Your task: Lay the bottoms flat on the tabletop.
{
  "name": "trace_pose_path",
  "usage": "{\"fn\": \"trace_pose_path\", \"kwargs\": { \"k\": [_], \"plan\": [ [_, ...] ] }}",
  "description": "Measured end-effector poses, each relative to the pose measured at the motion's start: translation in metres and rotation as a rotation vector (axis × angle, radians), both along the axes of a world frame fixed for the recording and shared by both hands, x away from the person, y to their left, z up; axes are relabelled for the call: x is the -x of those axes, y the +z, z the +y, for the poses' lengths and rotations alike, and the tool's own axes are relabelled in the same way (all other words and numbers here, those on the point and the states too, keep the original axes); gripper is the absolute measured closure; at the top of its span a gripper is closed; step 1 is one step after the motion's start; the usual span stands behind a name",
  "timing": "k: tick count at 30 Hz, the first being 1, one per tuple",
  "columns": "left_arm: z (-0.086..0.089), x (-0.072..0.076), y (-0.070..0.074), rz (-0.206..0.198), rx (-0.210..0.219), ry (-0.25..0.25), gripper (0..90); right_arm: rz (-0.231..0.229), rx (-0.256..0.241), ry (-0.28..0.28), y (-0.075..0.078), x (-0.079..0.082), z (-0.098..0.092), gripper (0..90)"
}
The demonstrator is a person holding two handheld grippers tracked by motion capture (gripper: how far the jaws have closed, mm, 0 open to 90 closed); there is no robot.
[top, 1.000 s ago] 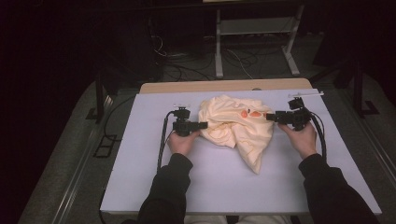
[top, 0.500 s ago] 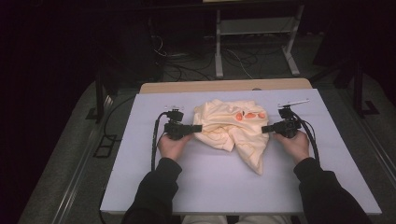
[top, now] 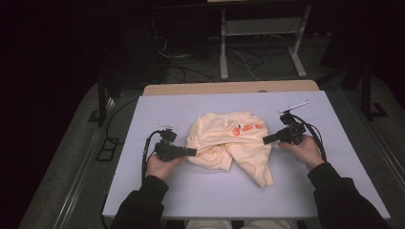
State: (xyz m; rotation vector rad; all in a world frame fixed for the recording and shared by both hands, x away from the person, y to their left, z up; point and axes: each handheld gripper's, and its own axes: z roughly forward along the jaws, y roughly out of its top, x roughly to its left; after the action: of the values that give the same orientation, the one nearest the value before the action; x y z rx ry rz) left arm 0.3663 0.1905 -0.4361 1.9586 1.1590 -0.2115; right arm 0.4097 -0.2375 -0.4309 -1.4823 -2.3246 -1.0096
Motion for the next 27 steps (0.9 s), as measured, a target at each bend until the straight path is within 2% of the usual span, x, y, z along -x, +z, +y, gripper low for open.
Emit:
{"fn": "trace_pose_path", "kwargs": {
  "k": [2, 4, 5, 8, 9, 12, 15, 18, 21, 24, 25, 27],
  "plan": [
    [0.003, -0.002, 0.001, 0.000, 0.023, 0.008, 67.2, -0.024, 0.023, -0.001, 0.002, 0.000, 0.000, 76.1],
    [0.007, -0.004, 0.006, -0.030, 0.026, 0.016, 54.5, -0.056, 0.038, -0.024, 0.005, 0.001, -0.003, 67.4],
    [0.008, -0.006, 0.009, -0.047, 0.022, 0.026, 50.2, -0.069, 0.035, -0.032, 0.006, 0.001, -0.005, 63.0],
    [0.014, -0.013, 0.018, -0.084, 0.047, 0.044, 41.3, -0.126, 0.000, -0.060, 0.010, 0.001, -0.014, 51.1],
    [0.015, -0.017, 0.020, -0.102, 0.041, 0.055, 39.1, -0.137, -0.013, -0.066, 0.011, 0.001, -0.015, 48.9],
    [0.016, -0.035, 0.025, -0.131, 0.018, 0.102, 37.5, -0.174, -0.042, -0.082, 0.014, 0.000, -0.016, 45.6],
    [0.014, -0.055, 0.024, -0.124, 0.025, 0.122, 37.1, -0.186, -0.033, -0.102, 0.012, -0.004, -0.014, 44.4],
    [0.009, -0.074, 0.020, -0.119, 0.007, 0.127, 37.0, -0.183, -0.033, -0.118, 0.009, -0.014, -0.010, 44.7],
    [0.004, -0.090, 0.012, -0.095, -0.027, 0.134, 37.0, -0.170, -0.048, -0.135, 0.004, -0.022, -0.008, 45.2],
    [0.002, -0.097, 0.004, -0.075, -0.034, 0.149, 37.2, -0.144, -0.027, -0.142, 0.000, -0.030, -0.006, 46.3],
    [0.002, -0.099, 0.000, -0.062, -0.023, 0.149, 38.7, -0.137, -0.026, -0.144, -0.001, -0.031, -0.006, 48.6],
    [-0.001, -0.101, -0.005, -0.040, -0.034, 0.146, 43.4, -0.129, -0.040, -0.136, -0.004, -0.033, -0.005, 57.1]
  ]
}}
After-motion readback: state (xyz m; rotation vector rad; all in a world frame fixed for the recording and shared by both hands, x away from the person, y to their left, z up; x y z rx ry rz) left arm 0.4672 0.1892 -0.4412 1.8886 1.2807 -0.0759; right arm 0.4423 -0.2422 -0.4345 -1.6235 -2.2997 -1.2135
